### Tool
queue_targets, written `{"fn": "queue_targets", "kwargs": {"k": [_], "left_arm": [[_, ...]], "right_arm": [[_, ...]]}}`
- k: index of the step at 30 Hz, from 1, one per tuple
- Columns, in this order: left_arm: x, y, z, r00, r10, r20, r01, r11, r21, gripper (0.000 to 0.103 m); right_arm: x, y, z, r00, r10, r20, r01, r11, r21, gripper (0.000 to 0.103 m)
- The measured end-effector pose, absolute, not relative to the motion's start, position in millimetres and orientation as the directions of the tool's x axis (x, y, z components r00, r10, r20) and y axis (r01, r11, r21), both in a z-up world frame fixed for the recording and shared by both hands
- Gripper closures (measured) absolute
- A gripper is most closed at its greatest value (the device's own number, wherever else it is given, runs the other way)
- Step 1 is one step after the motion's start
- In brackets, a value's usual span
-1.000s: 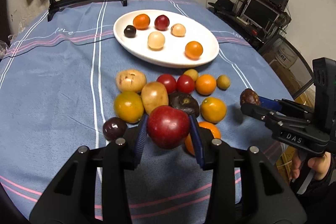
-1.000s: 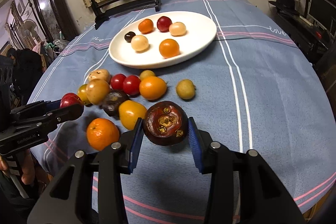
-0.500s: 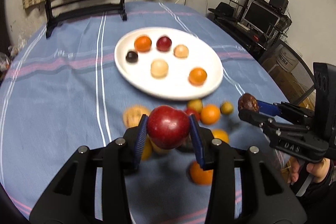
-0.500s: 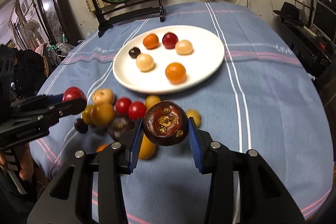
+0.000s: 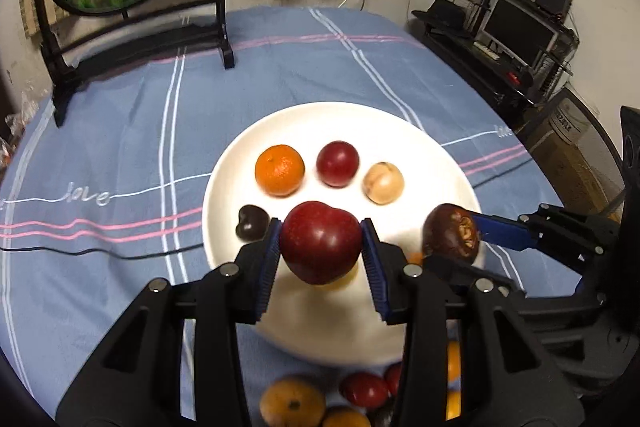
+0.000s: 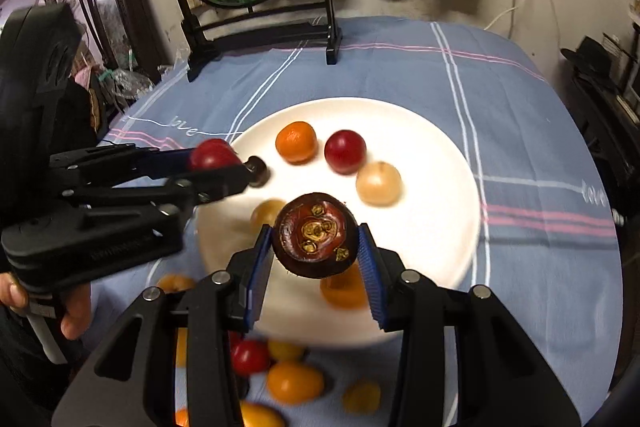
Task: Organize fruits
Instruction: 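Lower the apple and mangosteen onto the plate and open both tools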
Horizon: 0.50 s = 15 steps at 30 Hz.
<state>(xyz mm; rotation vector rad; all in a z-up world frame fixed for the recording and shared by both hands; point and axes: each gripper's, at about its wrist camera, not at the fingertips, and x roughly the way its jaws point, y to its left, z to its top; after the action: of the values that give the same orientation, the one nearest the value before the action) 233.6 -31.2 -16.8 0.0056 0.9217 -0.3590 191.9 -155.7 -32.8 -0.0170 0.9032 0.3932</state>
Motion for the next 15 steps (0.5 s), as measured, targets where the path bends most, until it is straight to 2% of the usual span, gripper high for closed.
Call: {"fn": "queue_targets", "kwargs": {"k": [9, 12, 14, 15], "left_arm": [[278.1, -30.8, -46.4, 0.492, -0.308, -0.815, 0.28, 0.942, -0.187, 0.062], [284.2, -29.3, -46.2, 0.5, -0.314, -0.807, 0.268, 0.942, -0.201, 0.051], [285.0, -27.6, -41.5, 0.515, -0.31, -0.799, 0.26, 0.945, -0.199, 0.05], [283.3, -25.0, -37.6, 0.517, -0.316, -0.796, 0.257, 0.944, -0.208, 0.05]], "right_arm": [[227.1, -150.7, -56.0, 0.521, 0.291, -0.802, -0.332, 0.935, 0.124, 0.061], [237.1, -148.7, -60.2, 0.516, 0.285, -0.808, -0.325, 0.938, 0.123, 0.053], [239.5, -148.7, -60.0, 0.531, 0.271, -0.803, -0.311, 0.944, 0.113, 0.051], [238.6, -149.6, -58.8, 0.533, 0.262, -0.804, -0.305, 0.946, 0.107, 0.046]]}}
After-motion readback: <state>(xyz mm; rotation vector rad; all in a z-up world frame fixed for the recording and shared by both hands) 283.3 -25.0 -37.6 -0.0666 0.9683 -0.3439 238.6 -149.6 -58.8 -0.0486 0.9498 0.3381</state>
